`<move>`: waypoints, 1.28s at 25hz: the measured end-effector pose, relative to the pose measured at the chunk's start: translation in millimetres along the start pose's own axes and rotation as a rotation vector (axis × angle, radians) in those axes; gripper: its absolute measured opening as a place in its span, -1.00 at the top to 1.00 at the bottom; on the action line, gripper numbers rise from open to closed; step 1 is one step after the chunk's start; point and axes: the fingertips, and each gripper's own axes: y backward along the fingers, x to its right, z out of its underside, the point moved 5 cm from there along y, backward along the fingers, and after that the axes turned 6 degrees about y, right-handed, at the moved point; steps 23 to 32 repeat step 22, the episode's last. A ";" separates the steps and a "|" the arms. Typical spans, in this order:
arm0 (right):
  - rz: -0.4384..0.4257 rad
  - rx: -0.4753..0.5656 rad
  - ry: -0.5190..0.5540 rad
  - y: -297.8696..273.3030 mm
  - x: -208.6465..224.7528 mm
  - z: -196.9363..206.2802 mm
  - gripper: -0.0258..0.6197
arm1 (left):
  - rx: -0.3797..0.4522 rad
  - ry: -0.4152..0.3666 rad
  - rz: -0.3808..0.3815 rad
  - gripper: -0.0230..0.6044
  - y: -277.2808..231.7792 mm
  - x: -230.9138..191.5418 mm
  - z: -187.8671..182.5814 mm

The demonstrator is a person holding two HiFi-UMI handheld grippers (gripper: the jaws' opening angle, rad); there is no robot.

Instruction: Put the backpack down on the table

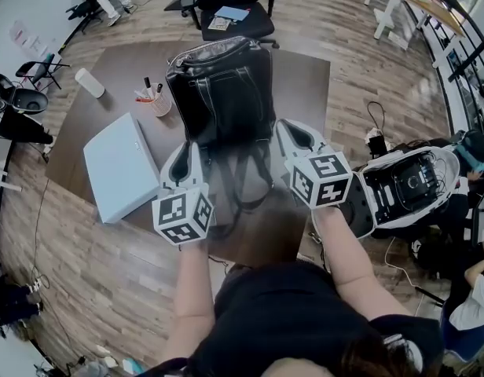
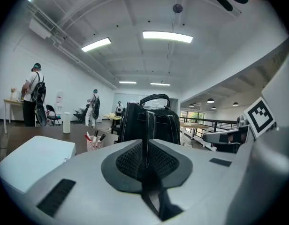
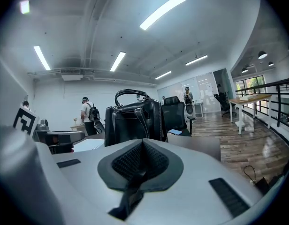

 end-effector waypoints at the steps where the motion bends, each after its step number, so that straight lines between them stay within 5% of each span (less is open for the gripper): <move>1: -0.001 -0.003 -0.002 -0.3 -0.6 1.3 0.87 | -0.003 0.000 -0.001 0.75 -0.3 -1.0 0.5; 32: -0.024 -0.031 -0.011 -3.2 -6.7 8.6 0.87 | -0.057 0.019 0.001 0.75 1.0 -5.8 12.8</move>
